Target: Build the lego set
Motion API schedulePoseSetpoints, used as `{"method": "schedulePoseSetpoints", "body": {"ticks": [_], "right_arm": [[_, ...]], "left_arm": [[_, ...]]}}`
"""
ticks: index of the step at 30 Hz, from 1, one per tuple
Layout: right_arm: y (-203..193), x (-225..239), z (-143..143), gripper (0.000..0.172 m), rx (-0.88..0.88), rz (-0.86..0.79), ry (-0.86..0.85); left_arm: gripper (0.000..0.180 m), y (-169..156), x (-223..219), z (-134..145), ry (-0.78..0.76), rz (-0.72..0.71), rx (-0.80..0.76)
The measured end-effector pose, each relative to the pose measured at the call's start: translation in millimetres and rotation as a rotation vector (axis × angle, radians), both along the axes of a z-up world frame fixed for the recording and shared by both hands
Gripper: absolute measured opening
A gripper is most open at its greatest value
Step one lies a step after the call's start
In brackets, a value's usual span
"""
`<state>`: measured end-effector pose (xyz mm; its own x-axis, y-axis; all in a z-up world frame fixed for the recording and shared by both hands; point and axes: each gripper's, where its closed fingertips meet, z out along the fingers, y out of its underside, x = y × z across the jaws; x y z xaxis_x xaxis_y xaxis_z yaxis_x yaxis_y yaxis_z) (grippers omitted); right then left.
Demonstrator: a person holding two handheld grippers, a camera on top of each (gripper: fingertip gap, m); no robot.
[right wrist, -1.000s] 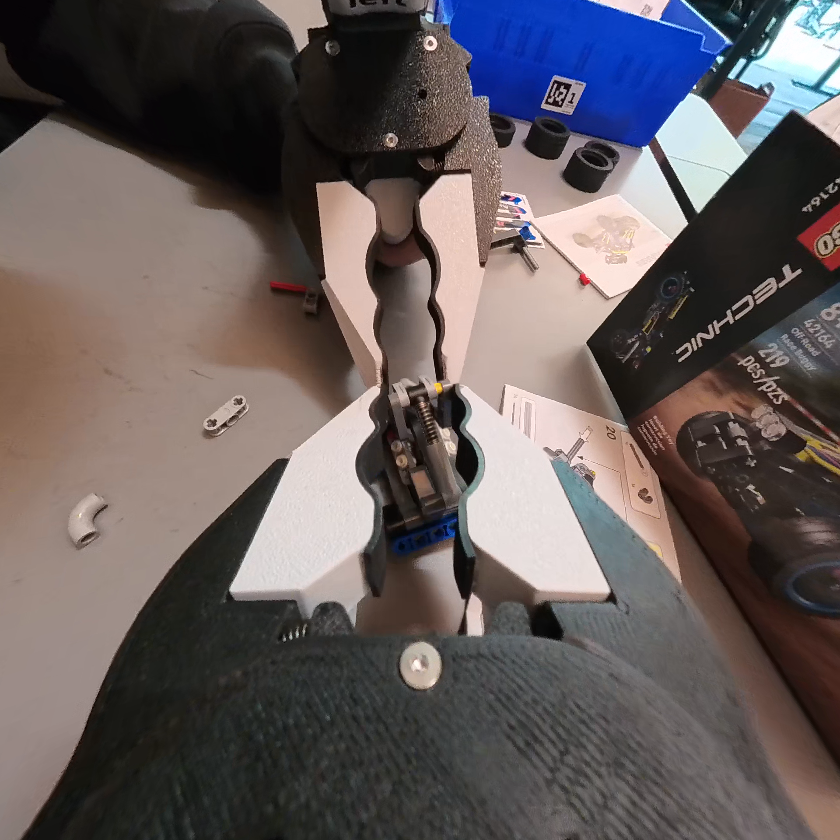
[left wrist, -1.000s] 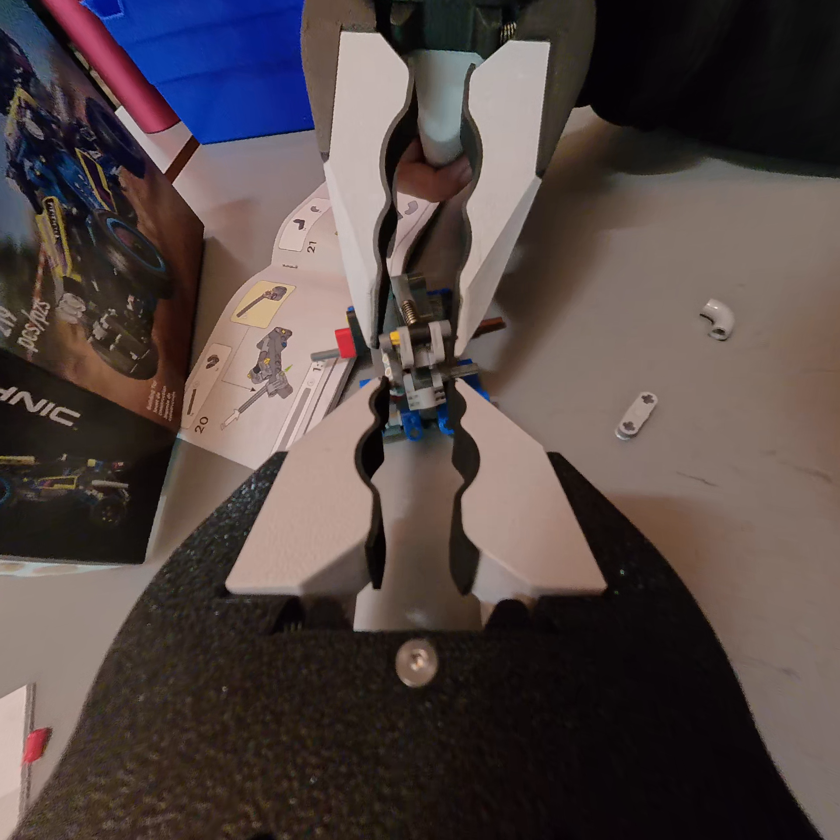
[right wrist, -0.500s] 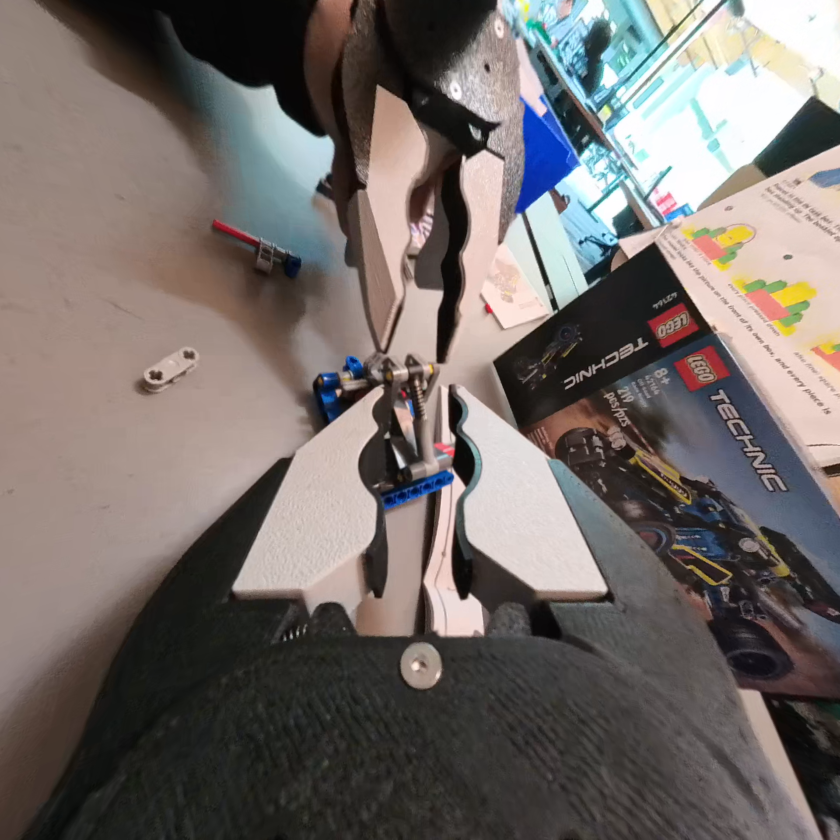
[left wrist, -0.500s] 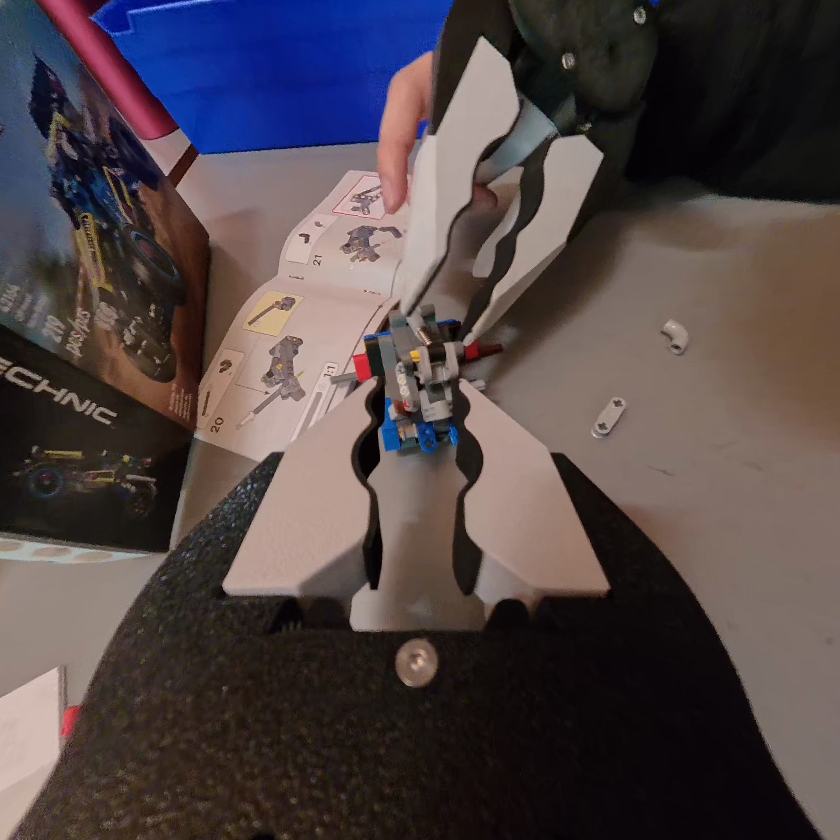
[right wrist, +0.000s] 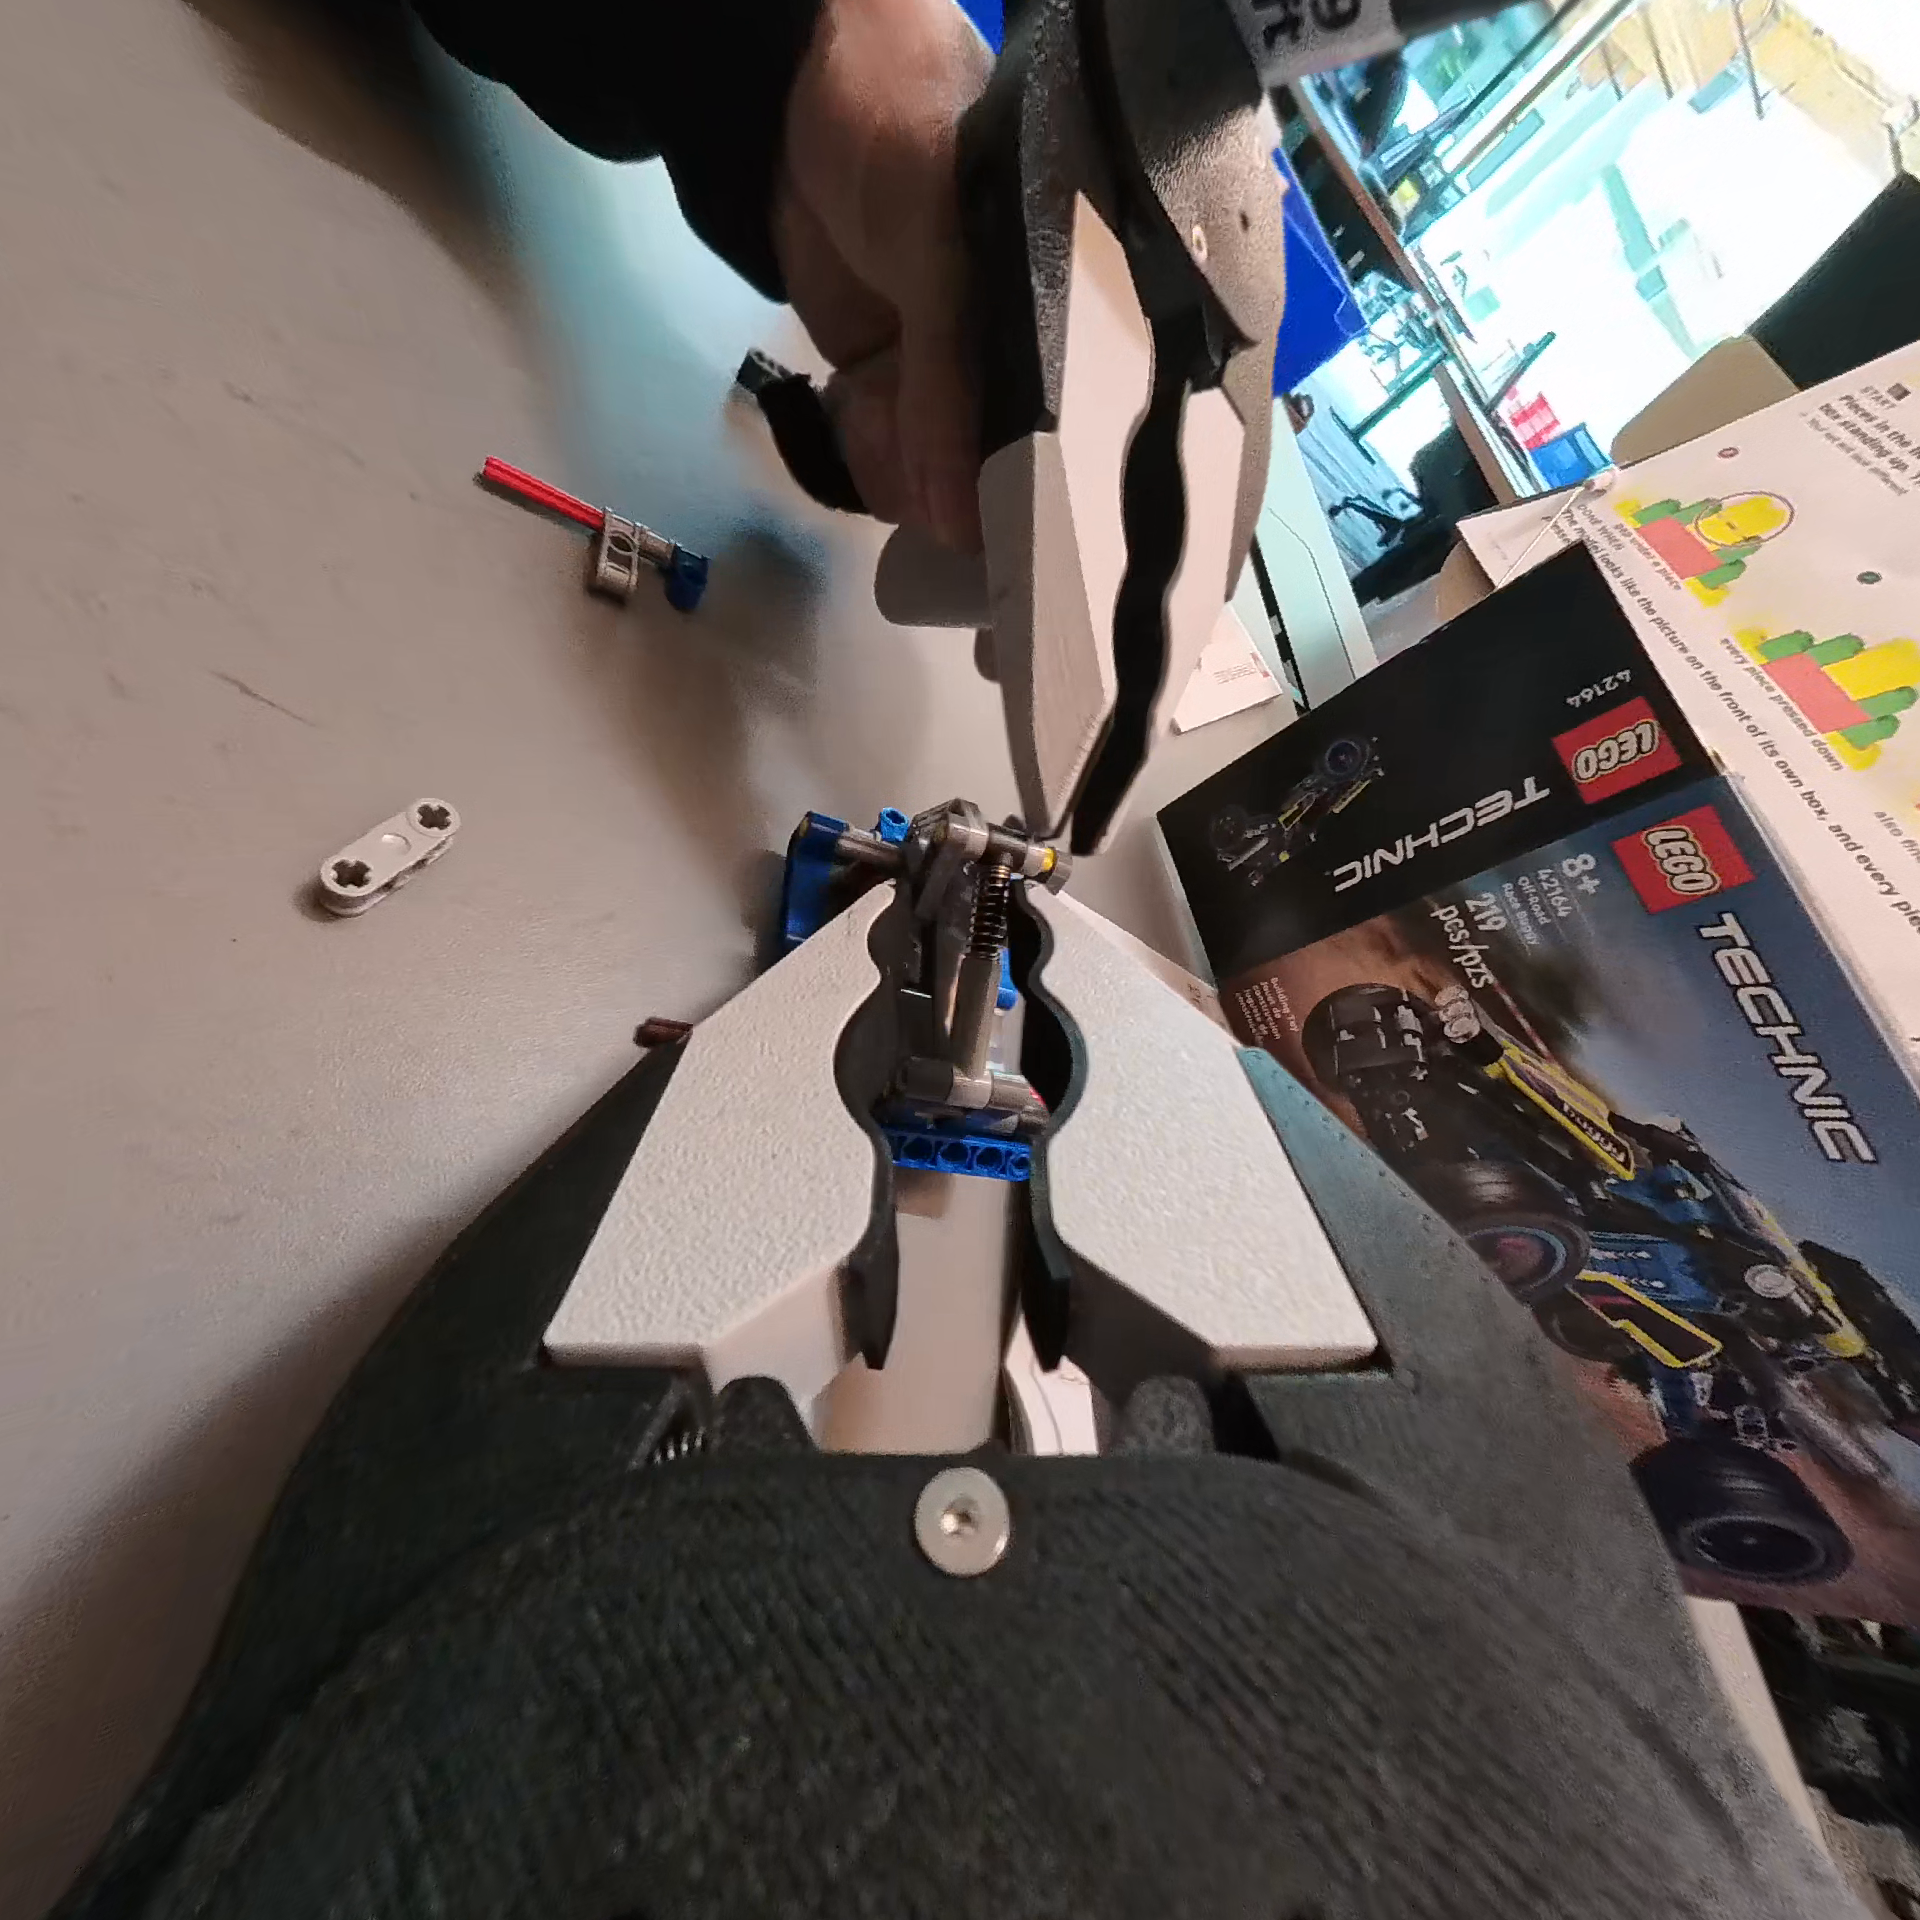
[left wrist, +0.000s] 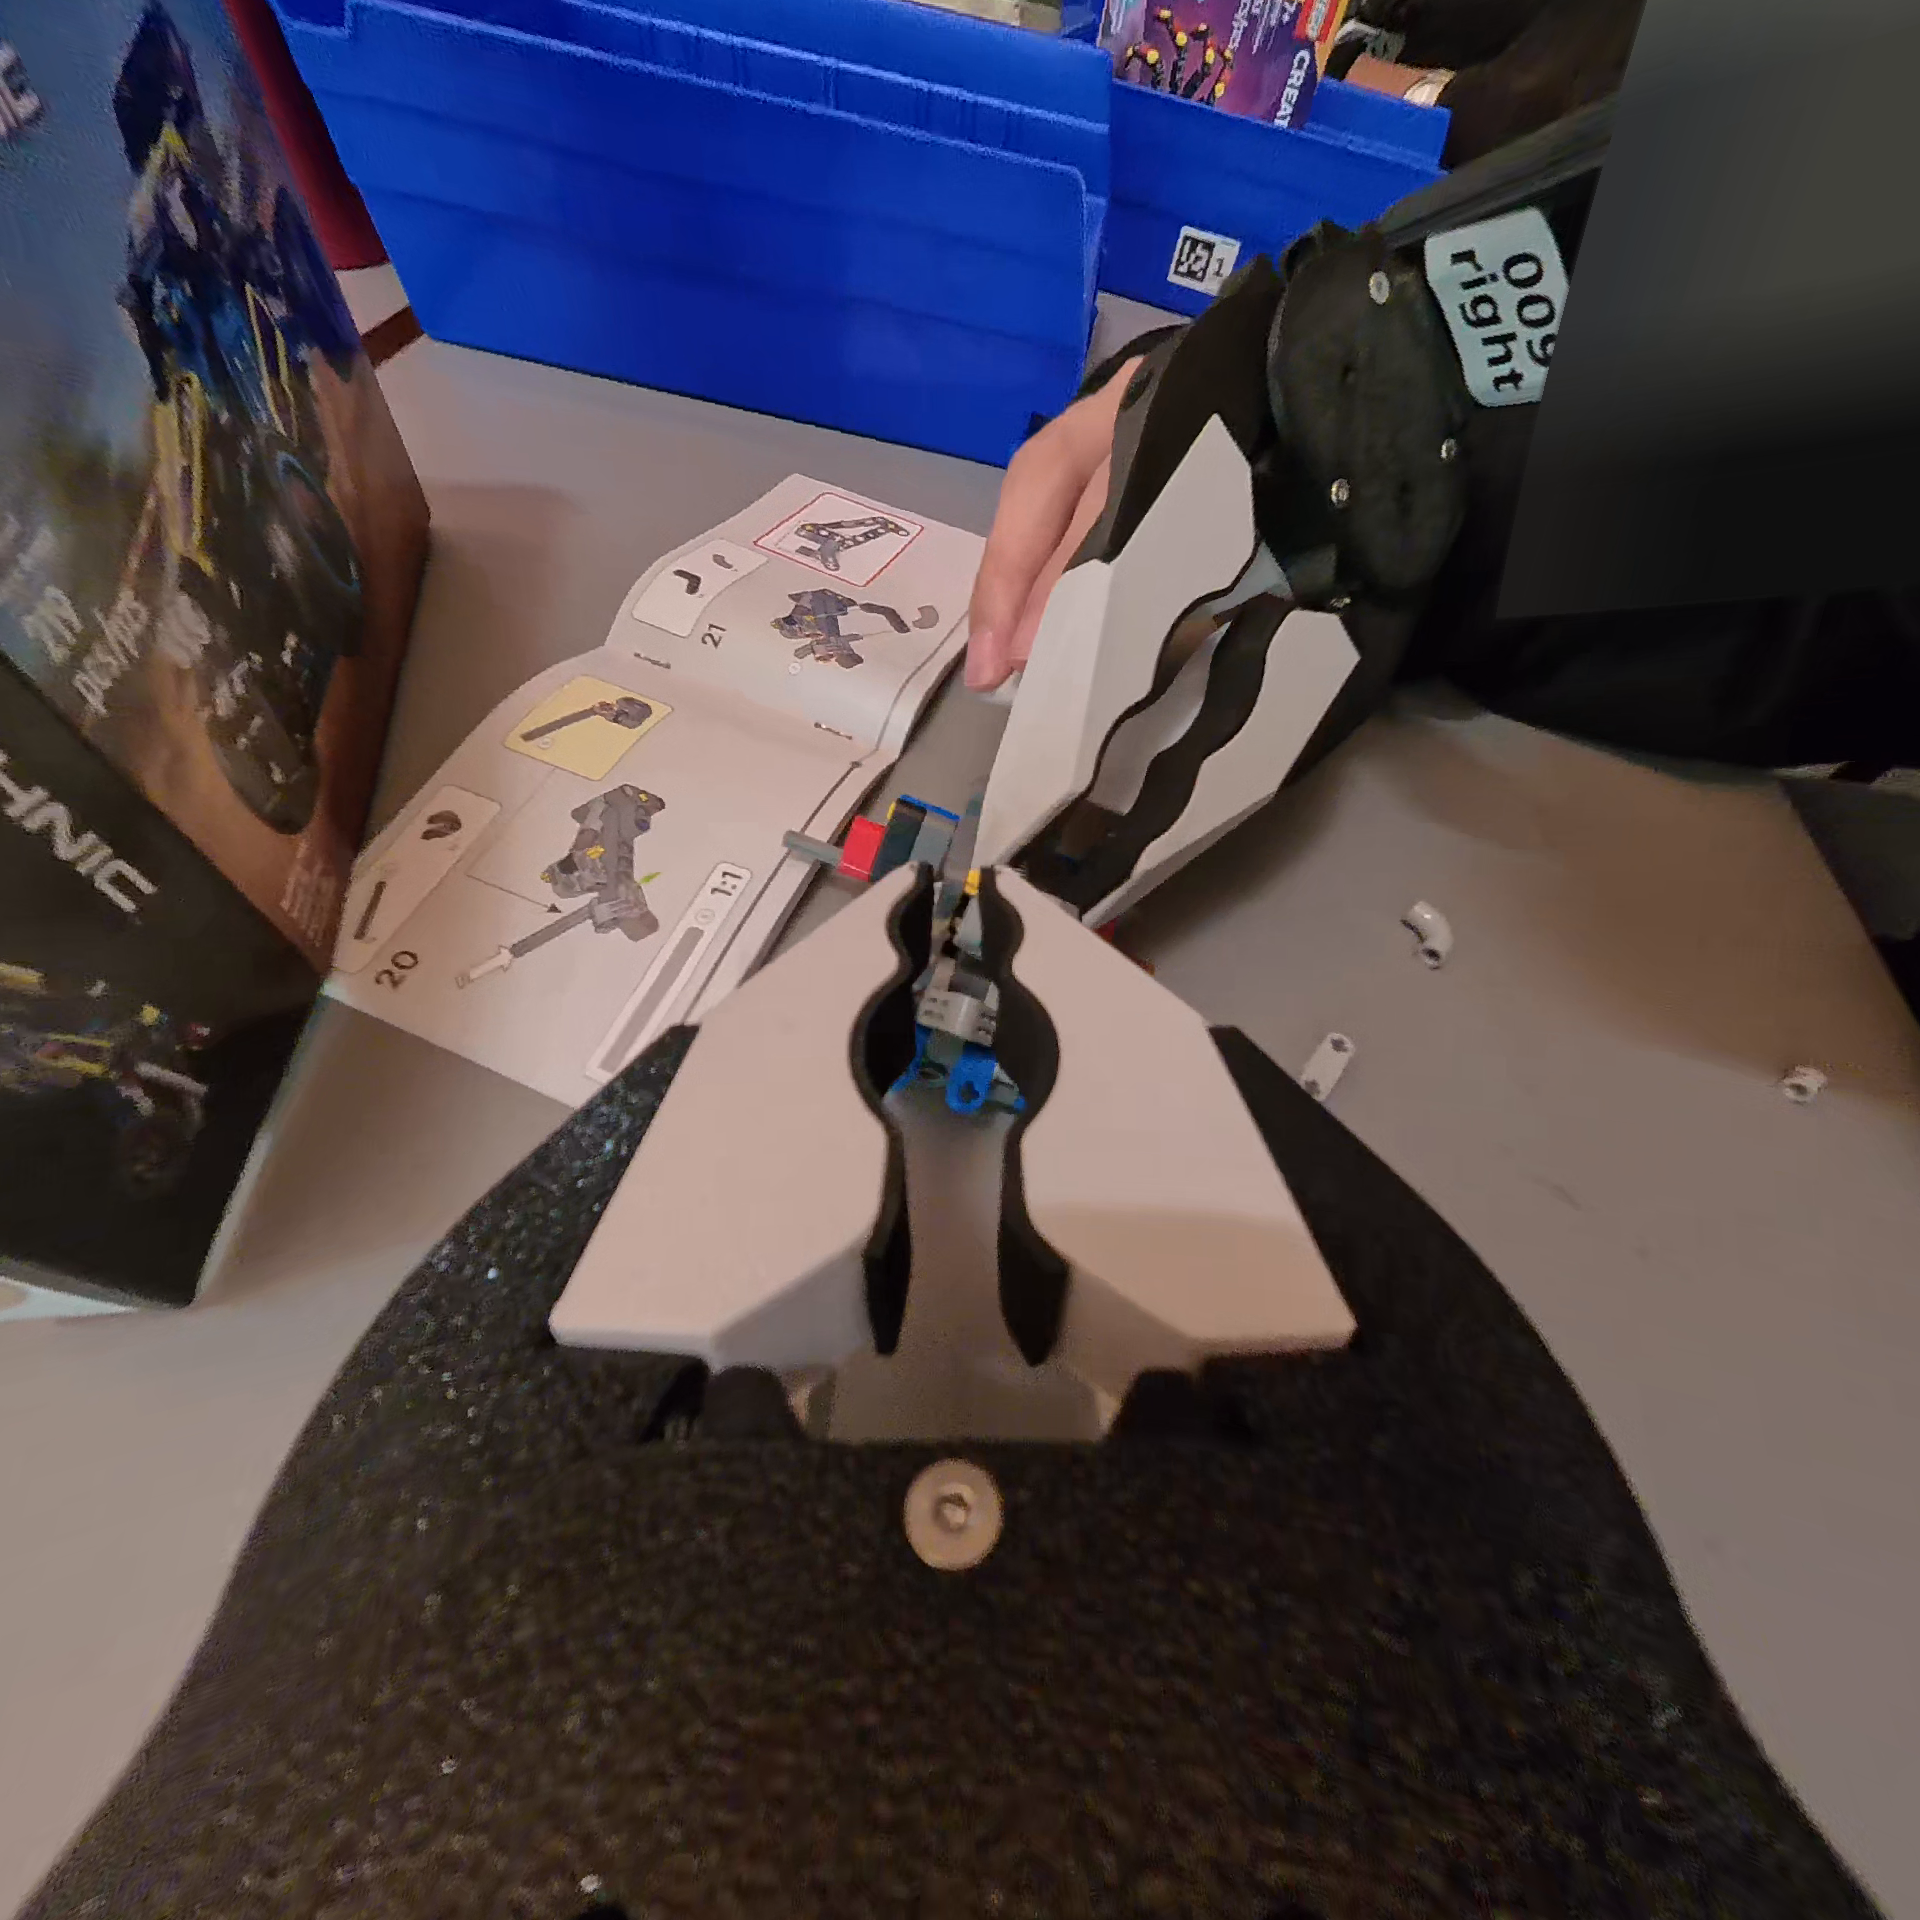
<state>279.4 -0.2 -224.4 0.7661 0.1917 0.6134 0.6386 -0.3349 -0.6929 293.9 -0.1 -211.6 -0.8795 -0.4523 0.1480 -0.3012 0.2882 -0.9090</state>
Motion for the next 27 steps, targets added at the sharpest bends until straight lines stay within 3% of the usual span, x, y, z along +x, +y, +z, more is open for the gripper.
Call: {"method": "schedulePoseSetpoints", "body": {"ticks": [3, 8, 12, 17, 22, 27], "right_arm": [[1.0, -0.1, -1.1, 0.015, -0.005, -0.008, 0.009], [1.9, -0.2, -1.9, 0.014, 0.006, -0.017, 0.054], [2.5, 0.0, -2.1, 0.013, 0.017, -0.02, 0.072], [1.8, 2.1, -2.1, 0.014, 0.026, -0.026, 0.093], [2.2, 1.6, -2.2, 0.013, 0.03, -0.023, 0.108], [2.8, 0.8, -2.6, 0.013, 0.03, -0.02, 0.102]], "left_arm": [[0.003, 0.4, -0.5, -1.3, 0.071, -0.014, -0.035], [0.004, 0.7, -0.1, -1.3, 0.02, -0.043, 0.004], [0.026, -0.5, -2.8, 2.1, -0.008, -0.106, 0.005], [0.036, -7.2, -13.8, -3.2, -0.024, -0.22, 0.047], [0.023, -7.9, -8.0, -8.1, -0.157, -0.197, 0.141], [0.023, -6.1, -7.6, -8.3, -0.204, -0.196, 0.175]]}}
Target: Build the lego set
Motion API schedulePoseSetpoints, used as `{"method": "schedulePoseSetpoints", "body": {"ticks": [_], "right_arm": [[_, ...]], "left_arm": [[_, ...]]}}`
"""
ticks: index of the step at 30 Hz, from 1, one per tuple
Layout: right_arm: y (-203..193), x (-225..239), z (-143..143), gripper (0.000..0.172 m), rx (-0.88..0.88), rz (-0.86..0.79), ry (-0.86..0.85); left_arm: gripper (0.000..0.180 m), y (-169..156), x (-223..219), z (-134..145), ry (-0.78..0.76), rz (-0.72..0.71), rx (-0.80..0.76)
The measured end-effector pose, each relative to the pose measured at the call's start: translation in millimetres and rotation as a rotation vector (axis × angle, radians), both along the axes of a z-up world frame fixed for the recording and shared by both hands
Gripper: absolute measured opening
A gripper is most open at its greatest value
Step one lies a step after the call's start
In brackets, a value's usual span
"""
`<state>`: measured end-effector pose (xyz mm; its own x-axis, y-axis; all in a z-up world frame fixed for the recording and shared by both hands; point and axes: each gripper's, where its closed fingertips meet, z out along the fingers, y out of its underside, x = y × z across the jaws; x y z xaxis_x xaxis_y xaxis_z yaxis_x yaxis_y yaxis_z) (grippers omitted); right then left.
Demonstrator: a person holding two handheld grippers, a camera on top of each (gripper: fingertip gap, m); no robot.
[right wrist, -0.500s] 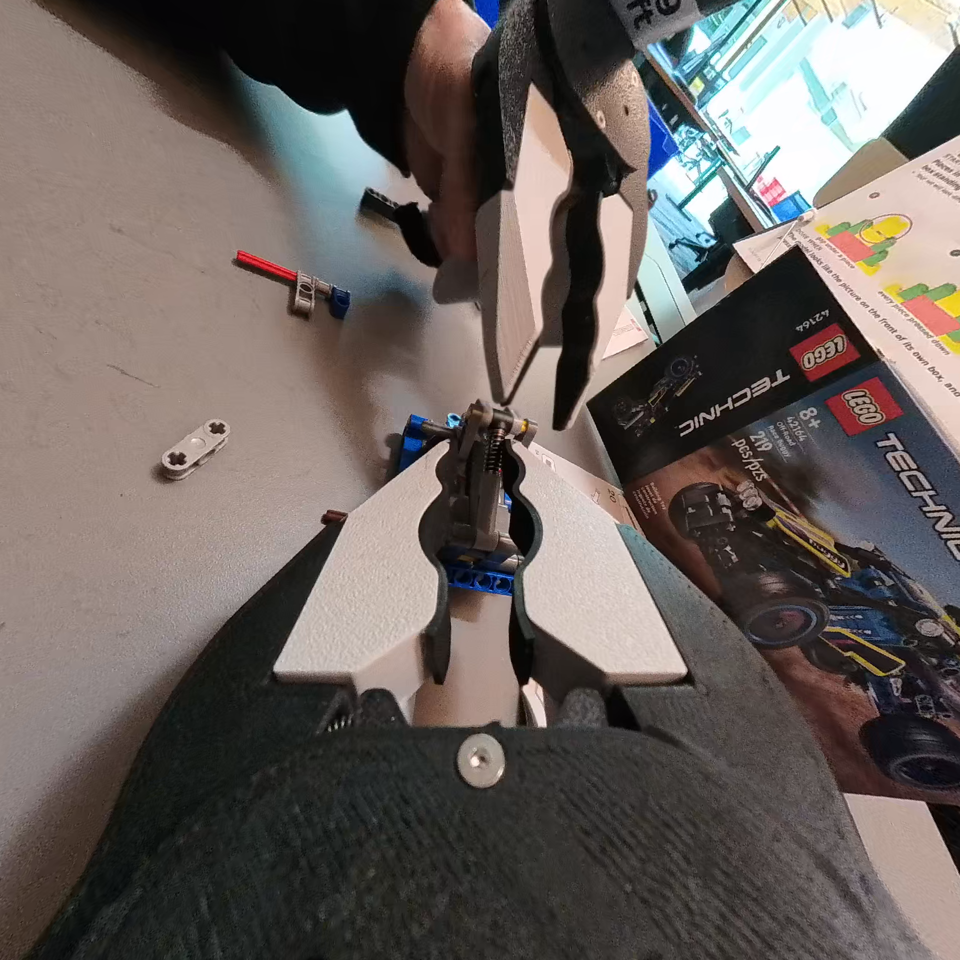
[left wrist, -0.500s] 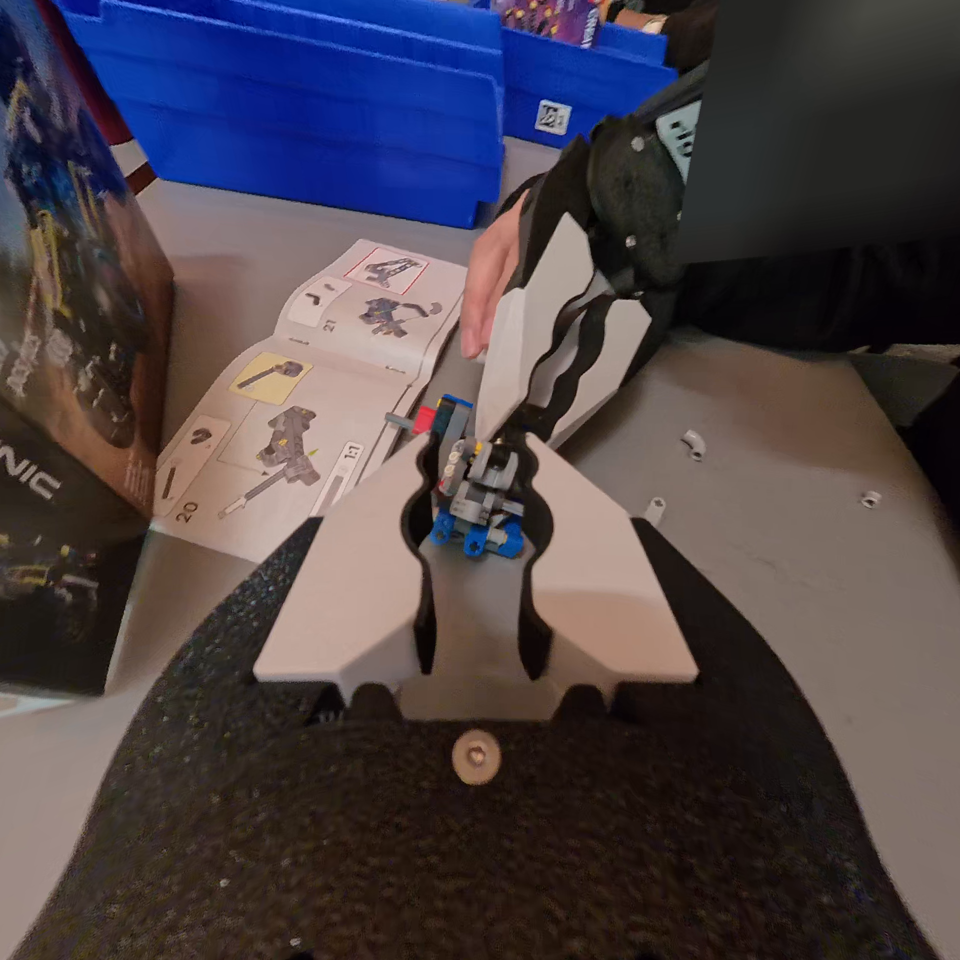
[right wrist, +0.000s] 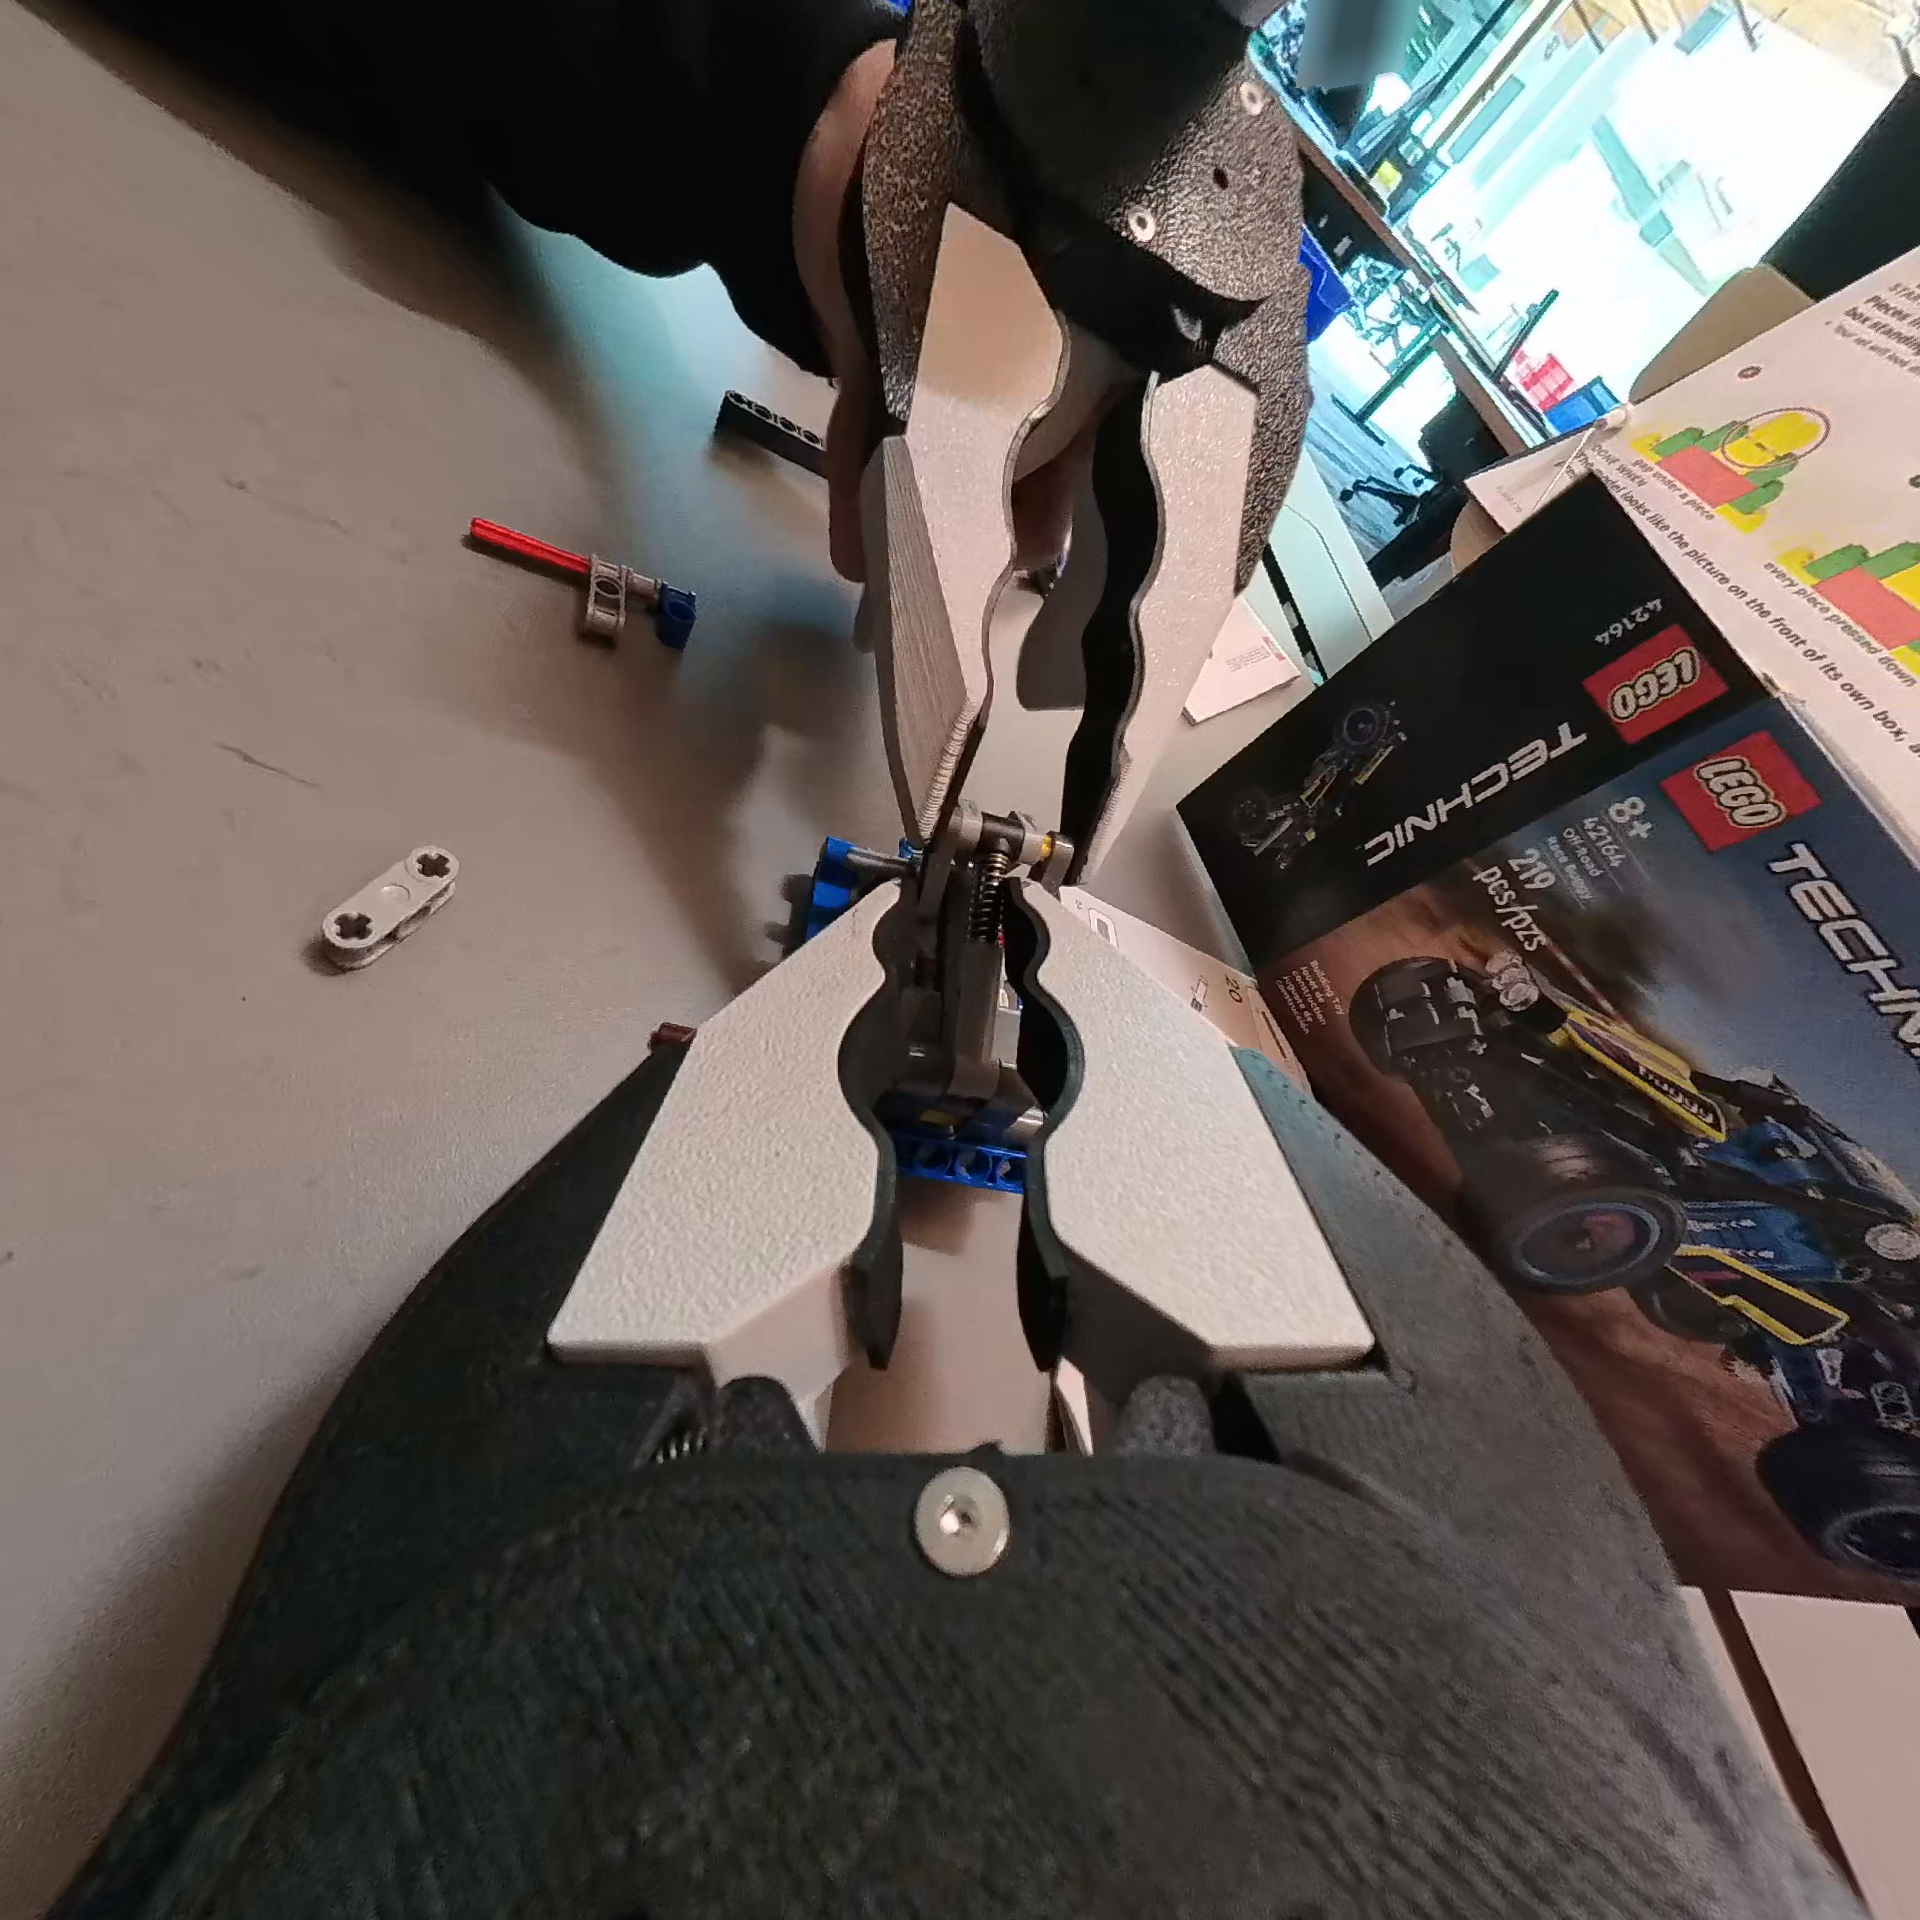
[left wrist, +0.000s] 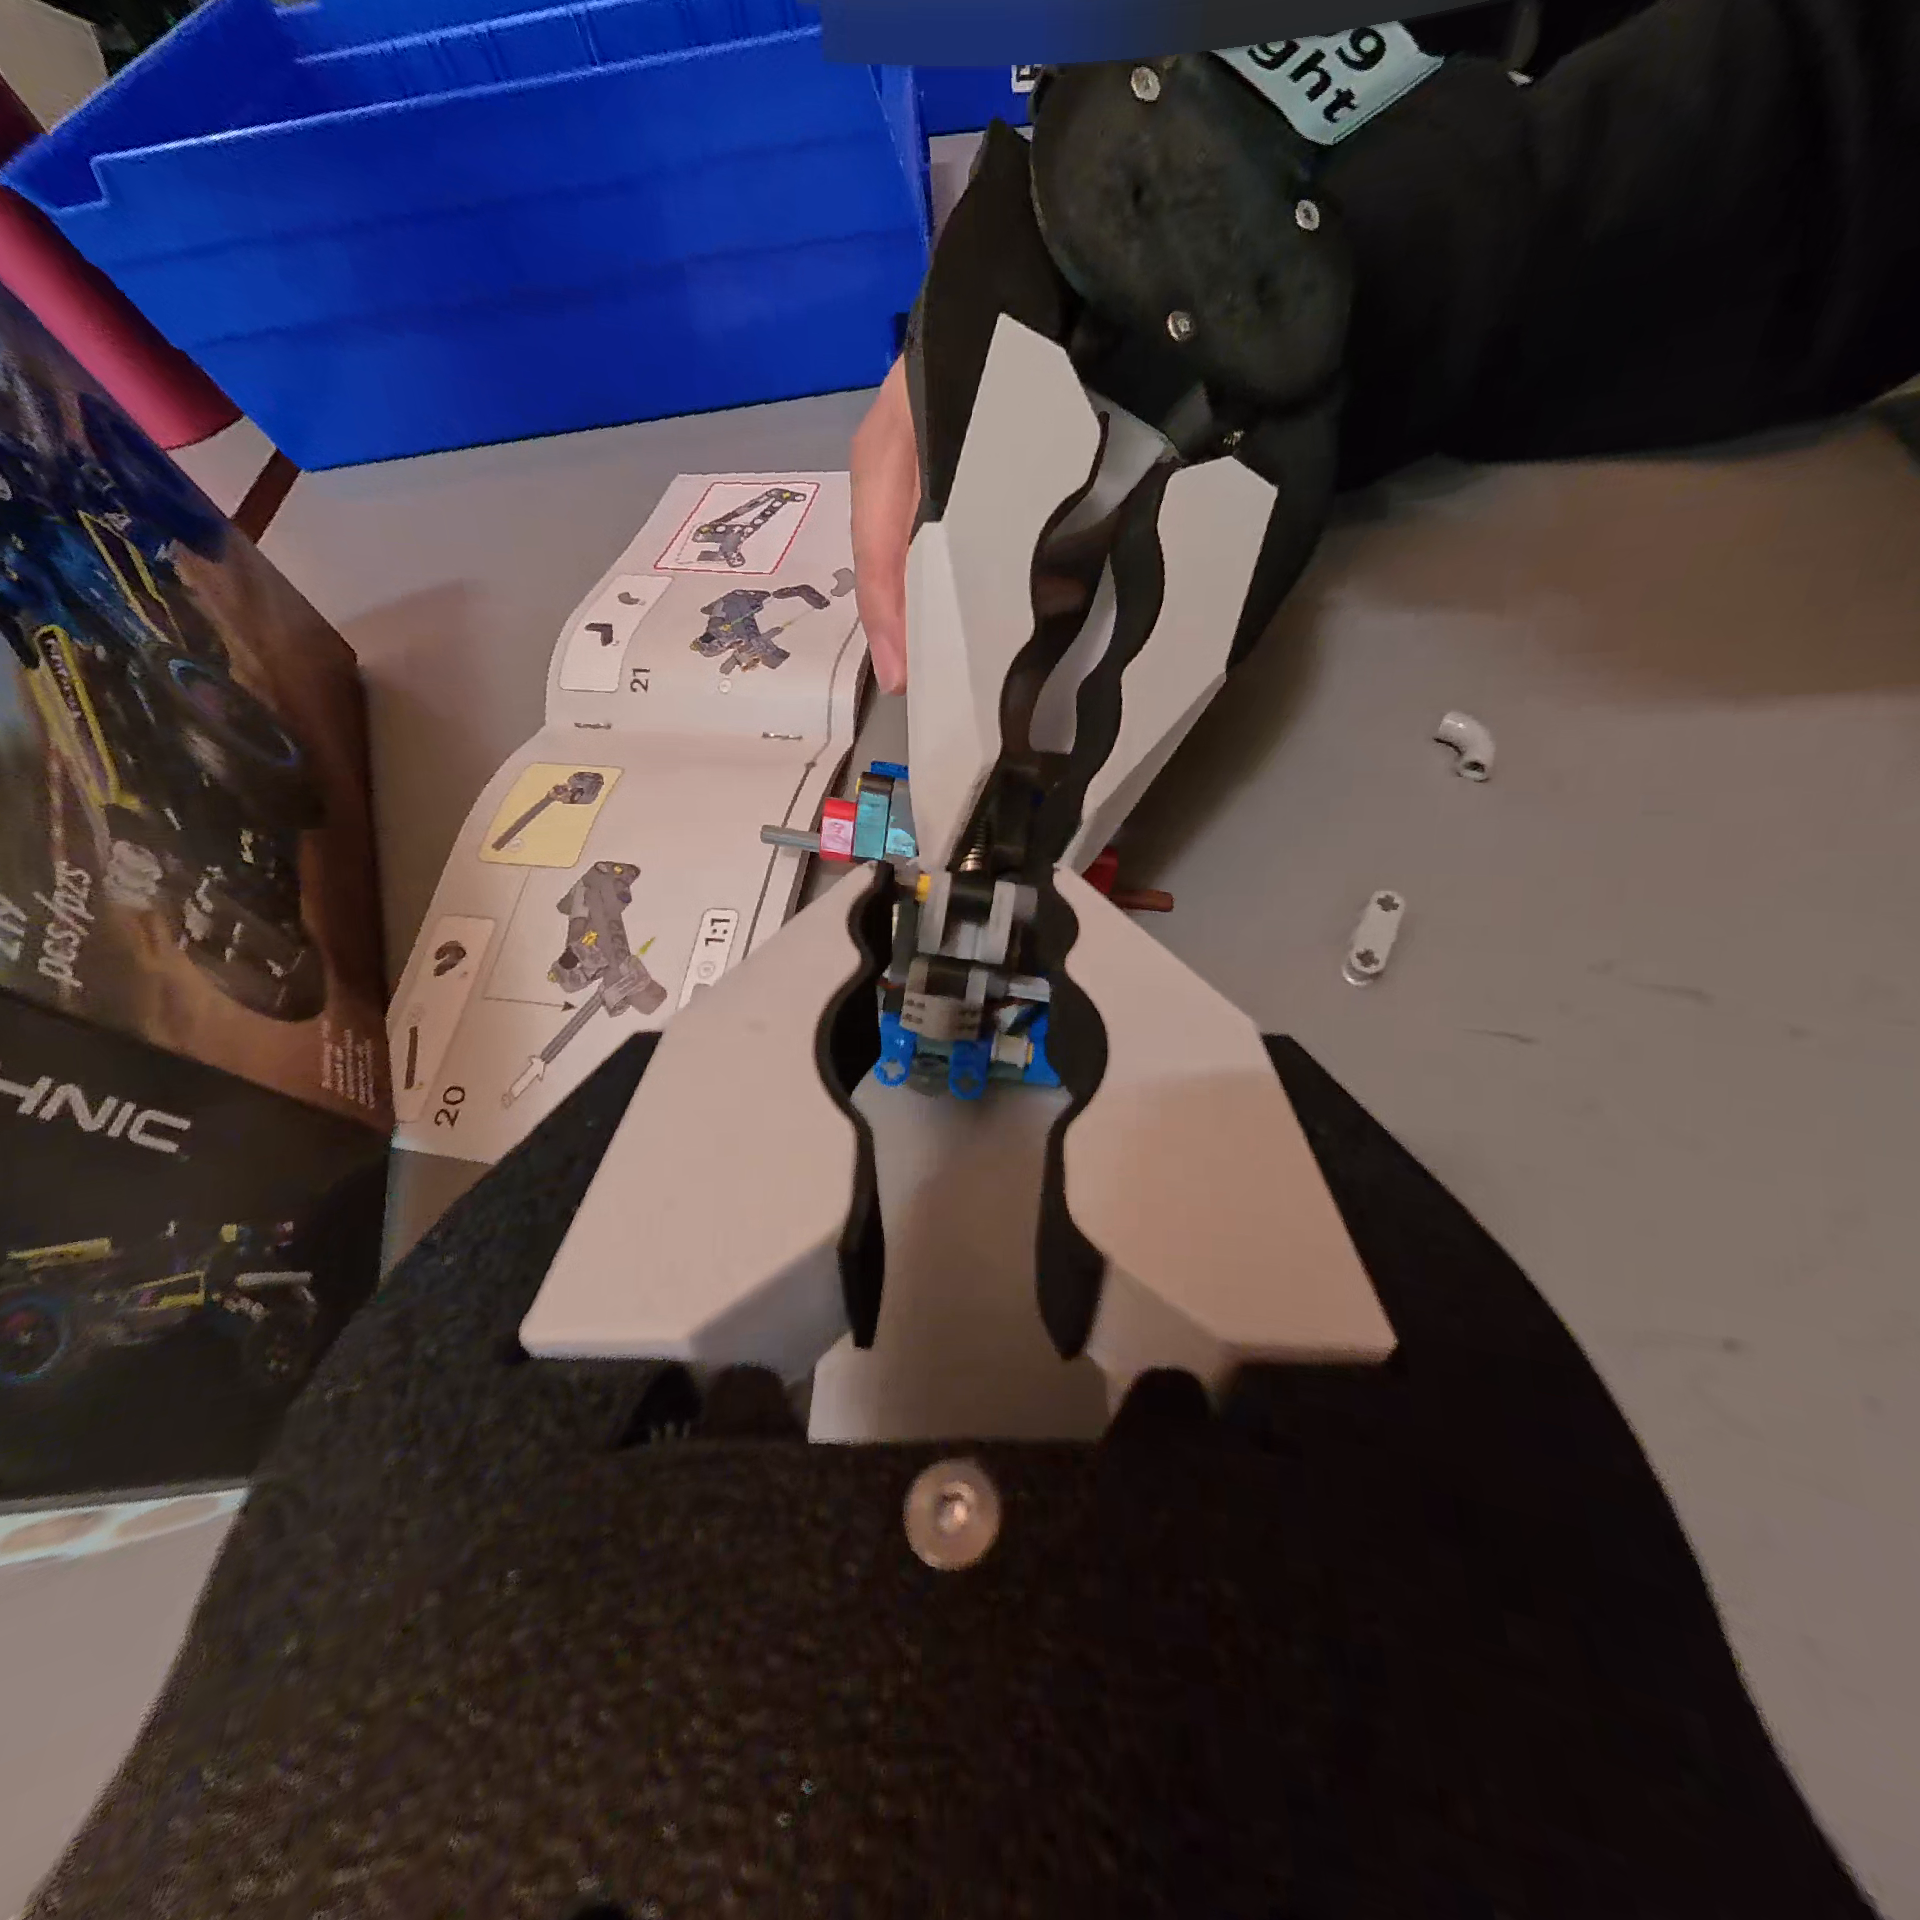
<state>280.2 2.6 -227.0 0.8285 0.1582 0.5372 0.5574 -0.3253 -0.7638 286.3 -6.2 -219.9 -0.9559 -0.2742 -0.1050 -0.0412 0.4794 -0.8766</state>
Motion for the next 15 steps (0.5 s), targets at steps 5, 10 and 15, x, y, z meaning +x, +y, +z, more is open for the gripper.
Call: {"method": "schedulePoseSetpoints", "body": {"ticks": [5, 10, 15], "right_arm": [[0.4, -0.3, -0.1, 0.013, 0.001, 0.001, 0.0], [0.1, 0.1, -0.5, 0.013, 0.002, 0.002, 0.001], [-0.7, 2.2, 0.0, 0.013, 0.004, -0.008, 0.004]], "left_arm": [[0.023, 0.6, -1.9, -0.5, -0.004, -0.013, 0.009], [0.021, 1.1, -0.3, -0.7, -0.066, -0.002, 0.034], [0.021, 0.8, 1.6, -1.2, -0.073, 0.011, 0.043]]}}
